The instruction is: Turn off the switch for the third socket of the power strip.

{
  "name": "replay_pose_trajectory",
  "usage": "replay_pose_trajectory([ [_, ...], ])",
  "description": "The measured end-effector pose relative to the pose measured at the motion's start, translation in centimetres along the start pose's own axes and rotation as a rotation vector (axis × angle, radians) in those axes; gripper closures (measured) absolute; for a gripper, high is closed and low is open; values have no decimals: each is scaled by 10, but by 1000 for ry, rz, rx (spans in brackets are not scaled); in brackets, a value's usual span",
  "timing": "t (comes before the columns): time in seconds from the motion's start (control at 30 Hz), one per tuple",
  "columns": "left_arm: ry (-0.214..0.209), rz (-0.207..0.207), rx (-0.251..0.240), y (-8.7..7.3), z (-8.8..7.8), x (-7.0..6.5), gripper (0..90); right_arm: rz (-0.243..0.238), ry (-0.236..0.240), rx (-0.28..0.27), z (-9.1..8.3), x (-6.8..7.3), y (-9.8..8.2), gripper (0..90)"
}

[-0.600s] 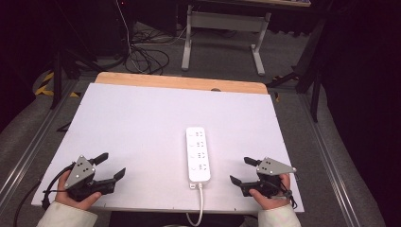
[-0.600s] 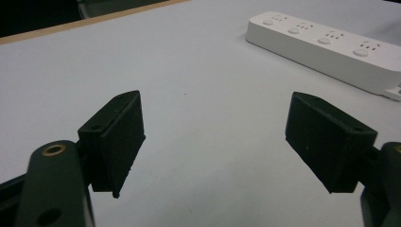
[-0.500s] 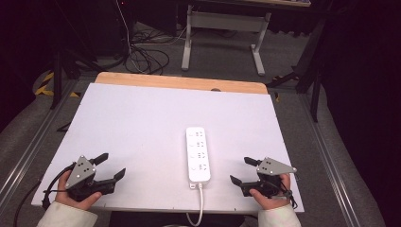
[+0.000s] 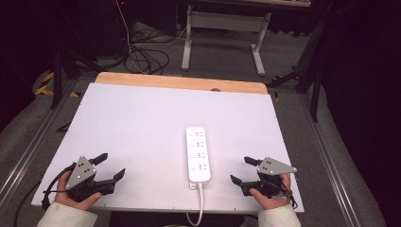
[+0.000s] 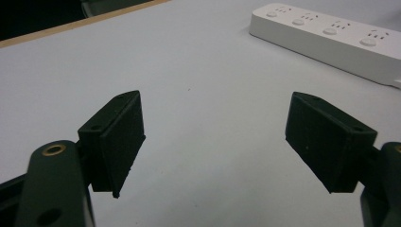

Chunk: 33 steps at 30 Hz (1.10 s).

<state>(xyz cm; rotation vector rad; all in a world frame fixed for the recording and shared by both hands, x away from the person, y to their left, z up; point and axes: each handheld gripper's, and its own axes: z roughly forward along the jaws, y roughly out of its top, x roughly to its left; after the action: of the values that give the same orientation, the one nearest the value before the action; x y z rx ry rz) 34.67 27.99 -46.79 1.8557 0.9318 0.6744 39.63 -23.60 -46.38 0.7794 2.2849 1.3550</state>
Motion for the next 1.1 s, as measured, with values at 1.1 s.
replay_pose_trajectory([
  [1.1, 19, 18, 11, 0, 0, -2, 209, -42, 34, 55, 12, -3, 50, 308],
])
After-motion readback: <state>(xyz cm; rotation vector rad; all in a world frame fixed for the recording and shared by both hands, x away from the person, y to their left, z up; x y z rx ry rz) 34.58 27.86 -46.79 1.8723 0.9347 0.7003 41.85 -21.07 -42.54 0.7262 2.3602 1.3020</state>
